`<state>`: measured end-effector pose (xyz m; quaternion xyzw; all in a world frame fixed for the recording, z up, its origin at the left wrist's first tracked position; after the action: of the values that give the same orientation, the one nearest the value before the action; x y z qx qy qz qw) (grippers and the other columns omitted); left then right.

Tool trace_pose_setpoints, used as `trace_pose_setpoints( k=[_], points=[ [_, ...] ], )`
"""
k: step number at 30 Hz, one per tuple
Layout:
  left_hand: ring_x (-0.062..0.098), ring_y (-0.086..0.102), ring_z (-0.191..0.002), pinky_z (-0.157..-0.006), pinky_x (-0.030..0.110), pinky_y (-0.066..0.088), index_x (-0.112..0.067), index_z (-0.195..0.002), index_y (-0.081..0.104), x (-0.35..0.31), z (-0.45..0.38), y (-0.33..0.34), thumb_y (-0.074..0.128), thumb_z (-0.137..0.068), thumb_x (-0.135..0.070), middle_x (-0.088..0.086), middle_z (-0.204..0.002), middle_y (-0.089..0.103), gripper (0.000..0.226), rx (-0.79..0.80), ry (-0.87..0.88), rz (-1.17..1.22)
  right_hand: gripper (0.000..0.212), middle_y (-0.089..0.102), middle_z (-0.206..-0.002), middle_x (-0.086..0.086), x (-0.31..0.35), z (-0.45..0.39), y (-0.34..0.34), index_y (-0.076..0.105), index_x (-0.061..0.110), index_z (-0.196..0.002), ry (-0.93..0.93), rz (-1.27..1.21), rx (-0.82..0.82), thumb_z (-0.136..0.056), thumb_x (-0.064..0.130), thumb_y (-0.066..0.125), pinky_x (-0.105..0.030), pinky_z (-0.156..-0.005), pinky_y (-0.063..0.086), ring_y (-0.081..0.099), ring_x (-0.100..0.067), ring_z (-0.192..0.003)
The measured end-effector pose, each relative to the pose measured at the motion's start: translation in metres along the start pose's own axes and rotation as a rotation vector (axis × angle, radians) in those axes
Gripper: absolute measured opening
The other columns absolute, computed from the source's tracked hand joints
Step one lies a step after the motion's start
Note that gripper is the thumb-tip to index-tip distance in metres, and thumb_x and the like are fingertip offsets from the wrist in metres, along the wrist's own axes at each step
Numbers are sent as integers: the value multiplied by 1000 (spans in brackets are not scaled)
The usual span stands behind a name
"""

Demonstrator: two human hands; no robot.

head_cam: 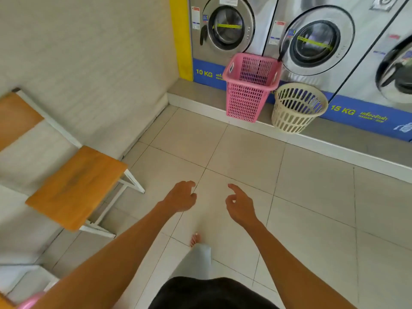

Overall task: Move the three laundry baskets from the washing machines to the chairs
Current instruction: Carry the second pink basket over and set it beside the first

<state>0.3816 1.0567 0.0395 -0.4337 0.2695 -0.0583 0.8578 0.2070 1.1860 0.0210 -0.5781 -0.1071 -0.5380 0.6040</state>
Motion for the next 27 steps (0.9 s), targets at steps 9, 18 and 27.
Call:
trace_pose_setpoints(
  k=[9,18,27],
  points=[
    [26,48,-134,-108,36,41,-14,-146,46,-57,-173,-71,48,-98,-24,11,-146,50,49,30,46,-5,44,69,-110,1,6,-158,-58,49,30,-142,123,-90,-81,-100,17,52,-39,-86,60,72,-21,-95],
    [28,49,-133,-104,34,42,-11,-148,43,-140,-327,-156,48,-97,-18,12,-147,49,51,74,154,15,45,66,-97,4,42,-302,-114,50,26,-141,68,-14,-131,-99,13,54,-28,-74,61,69,-14,-74],
    [28,57,-123,-89,29,46,-13,-146,42,-178,-471,-199,49,-92,-7,14,-148,47,55,166,123,19,44,71,-107,-4,51,-457,-161,50,24,-139,221,-180,-185,-98,12,56,-28,-76,60,73,-21,-83]
  ],
)
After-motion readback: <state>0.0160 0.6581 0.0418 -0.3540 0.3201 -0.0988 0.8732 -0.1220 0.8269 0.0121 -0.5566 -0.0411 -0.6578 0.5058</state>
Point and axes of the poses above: each hand's wrist, its own z-axis away from the middle knuckle, its own y-axis out of the palm, x = y × z, the point moved 4 cm from there along -z, towards the middle knuckle
